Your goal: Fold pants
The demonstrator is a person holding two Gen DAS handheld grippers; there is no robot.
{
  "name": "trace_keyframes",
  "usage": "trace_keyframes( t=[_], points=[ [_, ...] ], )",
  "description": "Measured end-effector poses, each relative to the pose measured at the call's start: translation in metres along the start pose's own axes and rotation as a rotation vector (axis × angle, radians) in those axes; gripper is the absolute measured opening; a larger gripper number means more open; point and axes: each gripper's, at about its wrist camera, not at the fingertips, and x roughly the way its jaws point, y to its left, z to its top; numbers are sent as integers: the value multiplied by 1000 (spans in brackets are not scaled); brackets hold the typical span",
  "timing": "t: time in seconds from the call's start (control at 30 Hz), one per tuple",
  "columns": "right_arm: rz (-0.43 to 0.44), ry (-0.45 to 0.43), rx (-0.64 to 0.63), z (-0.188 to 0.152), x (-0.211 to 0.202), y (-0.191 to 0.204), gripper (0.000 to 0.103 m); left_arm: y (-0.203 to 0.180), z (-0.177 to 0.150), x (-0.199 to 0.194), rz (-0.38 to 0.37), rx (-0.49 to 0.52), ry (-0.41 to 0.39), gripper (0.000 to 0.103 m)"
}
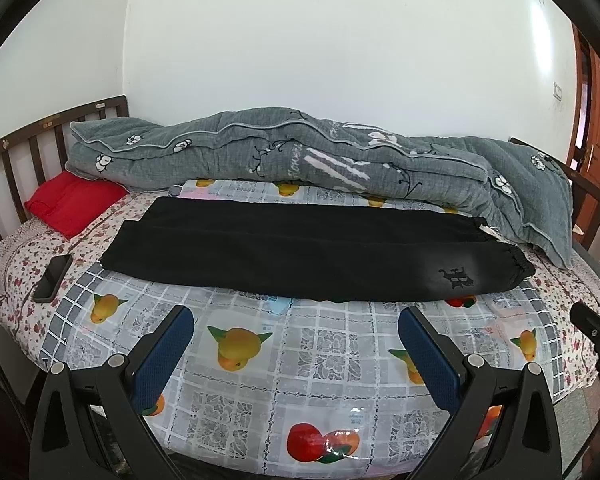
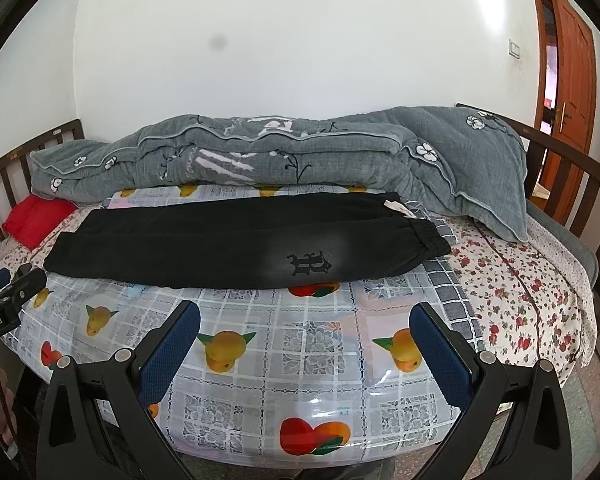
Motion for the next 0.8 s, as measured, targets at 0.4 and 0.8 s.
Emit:
trace_keyframes(
  t=[0.4,0.8],
  points=[
    [-46,180,-13,-33,82,-10,103,26,-39,96,-2,-102,151,102],
    [-59,210,36,-53,173,-44,99,96,-63,188,-57,-250,233,98]
  ],
)
